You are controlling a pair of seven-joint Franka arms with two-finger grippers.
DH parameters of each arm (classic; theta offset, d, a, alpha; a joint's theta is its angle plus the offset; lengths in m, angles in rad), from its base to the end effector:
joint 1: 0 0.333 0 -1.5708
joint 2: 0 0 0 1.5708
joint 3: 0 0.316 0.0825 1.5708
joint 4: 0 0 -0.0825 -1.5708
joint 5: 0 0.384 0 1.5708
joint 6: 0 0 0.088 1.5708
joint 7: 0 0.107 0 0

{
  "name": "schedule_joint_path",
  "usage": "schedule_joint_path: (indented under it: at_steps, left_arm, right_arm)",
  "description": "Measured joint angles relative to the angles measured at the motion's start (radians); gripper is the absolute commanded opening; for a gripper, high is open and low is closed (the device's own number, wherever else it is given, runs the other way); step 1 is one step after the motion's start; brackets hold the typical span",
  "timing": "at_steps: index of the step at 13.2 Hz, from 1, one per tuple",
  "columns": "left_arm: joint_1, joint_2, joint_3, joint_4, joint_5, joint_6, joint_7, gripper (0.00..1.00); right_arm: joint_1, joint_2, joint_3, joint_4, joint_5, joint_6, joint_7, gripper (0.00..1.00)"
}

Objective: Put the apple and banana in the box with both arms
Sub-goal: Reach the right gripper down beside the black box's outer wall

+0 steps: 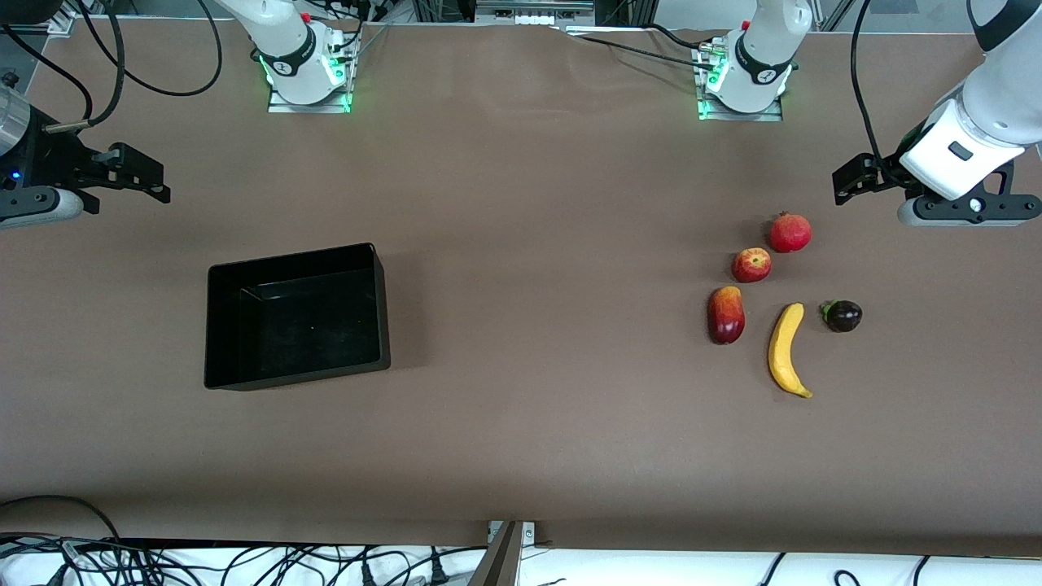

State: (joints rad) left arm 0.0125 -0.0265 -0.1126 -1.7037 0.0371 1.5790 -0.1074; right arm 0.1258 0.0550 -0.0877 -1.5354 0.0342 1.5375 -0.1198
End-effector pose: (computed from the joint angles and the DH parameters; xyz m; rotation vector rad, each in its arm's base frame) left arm 0.5394 -0.0509 0.5772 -3.0882 -0.0083 0.1448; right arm 0.5668 0.0268 0.6076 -3.0993 -0.2456 0.0800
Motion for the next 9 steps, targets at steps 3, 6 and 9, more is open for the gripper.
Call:
schedule_joint_path:
  at_steps: [3,6,9]
  left_arm:
    - [0.000,0.000,0.000,0.000,0.000,0.000,0.000,1.00]
    - [0.000,0.000,0.000,0.000,0.000,0.000,0.000,1.00]
    - [0.000,0.001,0.000,0.001,0.000,0.000,0.000,1.00]
  right_arm:
    - [-0.001,-0.001,0.005,0.001,-0.019,0.000,0.001,1.00]
    - [-0.003,0.004,0.005,-0.003,-0.026,0.001,0.001,1.00]
    - [-0.006,0.092,0.005,-0.070,-0.046,0.133,0.002,1.00]
